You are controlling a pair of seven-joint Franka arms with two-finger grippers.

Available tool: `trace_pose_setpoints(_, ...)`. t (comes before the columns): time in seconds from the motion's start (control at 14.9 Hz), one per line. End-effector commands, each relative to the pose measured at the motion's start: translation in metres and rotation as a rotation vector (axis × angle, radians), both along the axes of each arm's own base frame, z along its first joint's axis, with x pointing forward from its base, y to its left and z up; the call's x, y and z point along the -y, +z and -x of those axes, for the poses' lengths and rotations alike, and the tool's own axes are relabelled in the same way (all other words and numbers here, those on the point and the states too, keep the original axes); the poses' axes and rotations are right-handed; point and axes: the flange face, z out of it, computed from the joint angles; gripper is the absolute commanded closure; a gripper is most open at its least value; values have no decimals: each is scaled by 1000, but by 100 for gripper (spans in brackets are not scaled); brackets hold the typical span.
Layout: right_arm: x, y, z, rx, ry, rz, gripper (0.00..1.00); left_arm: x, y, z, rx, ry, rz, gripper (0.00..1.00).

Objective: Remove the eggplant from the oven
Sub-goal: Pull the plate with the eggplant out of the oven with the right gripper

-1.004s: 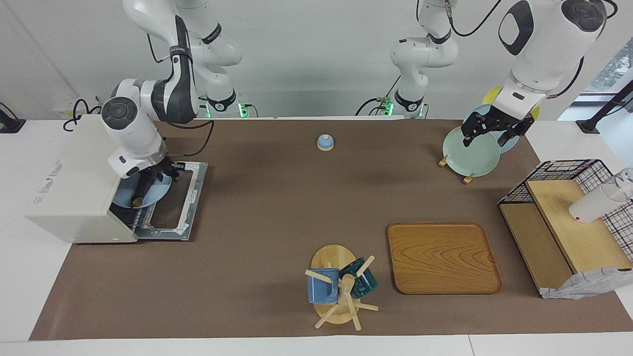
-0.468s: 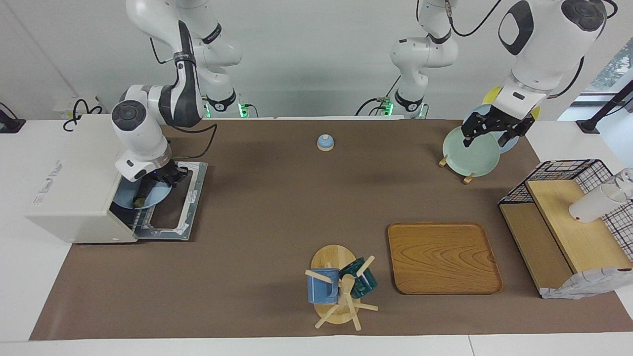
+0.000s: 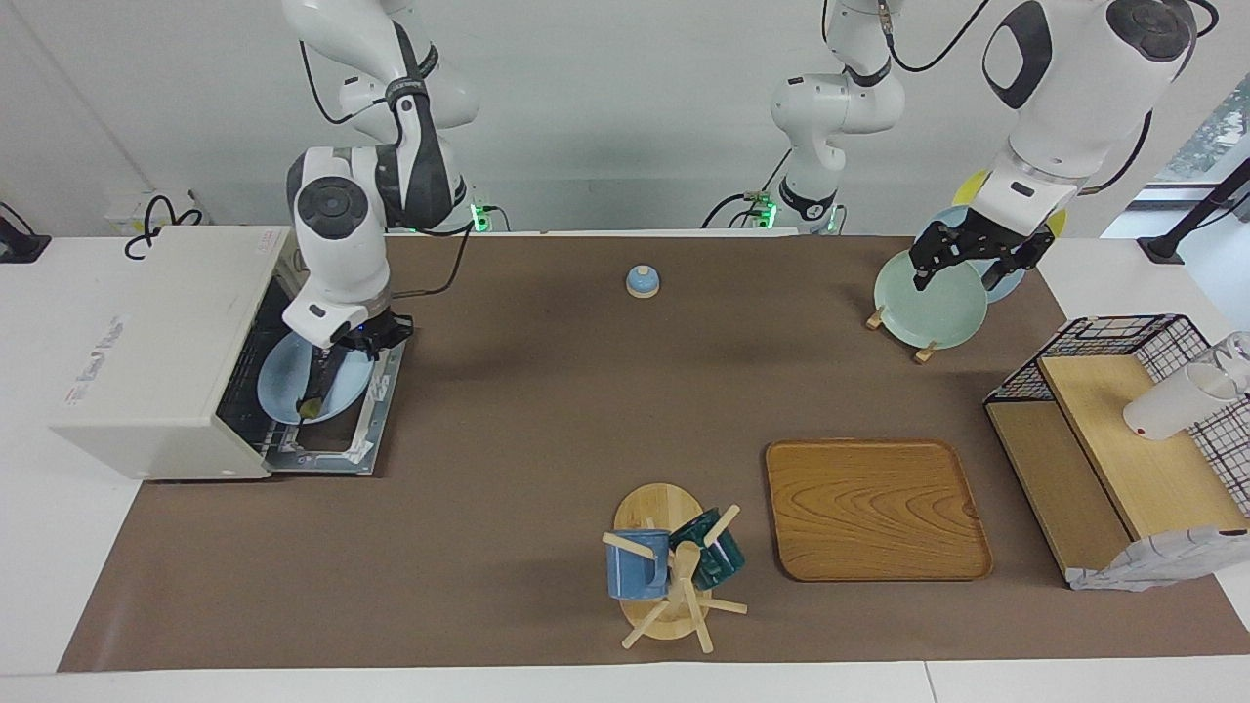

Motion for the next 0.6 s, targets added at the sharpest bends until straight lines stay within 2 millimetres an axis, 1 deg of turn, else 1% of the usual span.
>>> trace_pose_setpoints(0.0, -66, 19, -5, 30, -13, 33, 100, 3, 1, -1, 13, 0, -24, 0)
trace_pose_setpoints(0.07, -94, 24, -2, 52, -40, 36, 100, 2, 2, 0, 16, 0, -24, 0)
trace_pose_setpoints(0.13, -122, 32, 1, 60, -76, 35, 100, 2, 2, 0, 19, 3, -24, 0)
trace_pose_setpoints(0.2, -149, 34, -2, 59, -113, 21, 100, 2, 1, 0, 19, 3, -24, 0)
trace_pose_setpoints(0.27, -175, 34, -9, 49, -160, 2, 100, 2, 0, 0, 18, 2, -24, 0)
trace_pose_setpoints(0.4, -234, 26, -22, 44, -239, -1, 100, 0, -1, 0, 14, 6, -24, 0)
trace_pose_setpoints(0.47, -268, 14, -21, 47, -289, -10, 100, 0, -1, 0, 14, 5, -24, 0)
trace_pose_setpoints(0.54, -294, 7, -19, 57, -333, -31, 100, 0, -1, 0, 14, 5, -24, 0)
